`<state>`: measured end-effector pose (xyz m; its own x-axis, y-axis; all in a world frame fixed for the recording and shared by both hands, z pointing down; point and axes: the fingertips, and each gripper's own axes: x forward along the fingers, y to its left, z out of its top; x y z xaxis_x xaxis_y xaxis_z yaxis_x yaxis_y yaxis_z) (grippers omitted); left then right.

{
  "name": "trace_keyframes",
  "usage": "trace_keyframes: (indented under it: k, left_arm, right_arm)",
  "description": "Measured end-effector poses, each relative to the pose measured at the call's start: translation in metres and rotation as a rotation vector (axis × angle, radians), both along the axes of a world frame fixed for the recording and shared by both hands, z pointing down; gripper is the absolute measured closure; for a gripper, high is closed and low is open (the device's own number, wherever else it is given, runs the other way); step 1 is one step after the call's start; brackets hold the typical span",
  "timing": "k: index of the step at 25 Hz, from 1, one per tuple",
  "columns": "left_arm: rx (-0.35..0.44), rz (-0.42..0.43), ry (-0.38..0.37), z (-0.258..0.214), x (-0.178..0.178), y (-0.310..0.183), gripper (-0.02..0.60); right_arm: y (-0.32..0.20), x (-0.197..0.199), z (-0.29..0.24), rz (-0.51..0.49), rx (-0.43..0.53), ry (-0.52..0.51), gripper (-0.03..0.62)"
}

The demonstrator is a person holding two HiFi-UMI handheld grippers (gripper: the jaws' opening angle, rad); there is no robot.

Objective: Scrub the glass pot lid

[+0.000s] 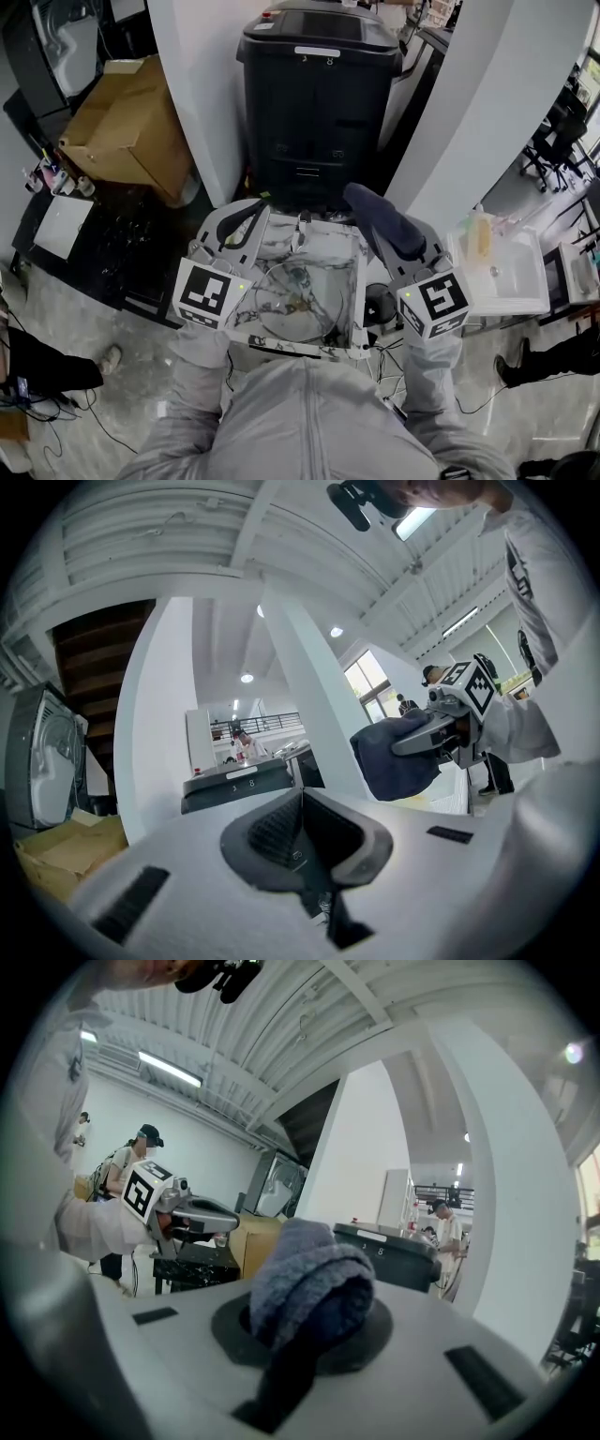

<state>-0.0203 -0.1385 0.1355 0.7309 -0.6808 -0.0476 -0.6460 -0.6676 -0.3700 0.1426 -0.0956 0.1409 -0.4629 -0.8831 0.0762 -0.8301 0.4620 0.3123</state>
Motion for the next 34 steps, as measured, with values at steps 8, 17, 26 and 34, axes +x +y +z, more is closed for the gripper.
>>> trace_keyframes:
  k: [8, 17, 26, 34]
  left_arm:
    - [0.018, 0.021, -0.008, -0.006, 0.007, 0.007, 0.554]
    - [-0.002, 0.031, -0.013, 0.001, 0.012, 0.007, 0.555]
    - [-0.023, 0.025, -0.015, 0.006, 0.012, 0.003, 0.554]
    - [-0.021, 0.033, -0.022, 0.011, 0.016, 0.003, 0.554]
  right_arm:
    - [0.002, -0.003, 0.001, 0.002, -0.011, 0.003, 0.546]
    - [-0.001, -0.008, 0.007, -0.011, -0.034, 0.017, 0.548]
    - [-0.003, -0.009, 0.011, -0.026, -0.048, 0.015, 0.548]
    - [-0.004, -0.008, 0.012, -0.033, -0.043, 0.018, 0.548]
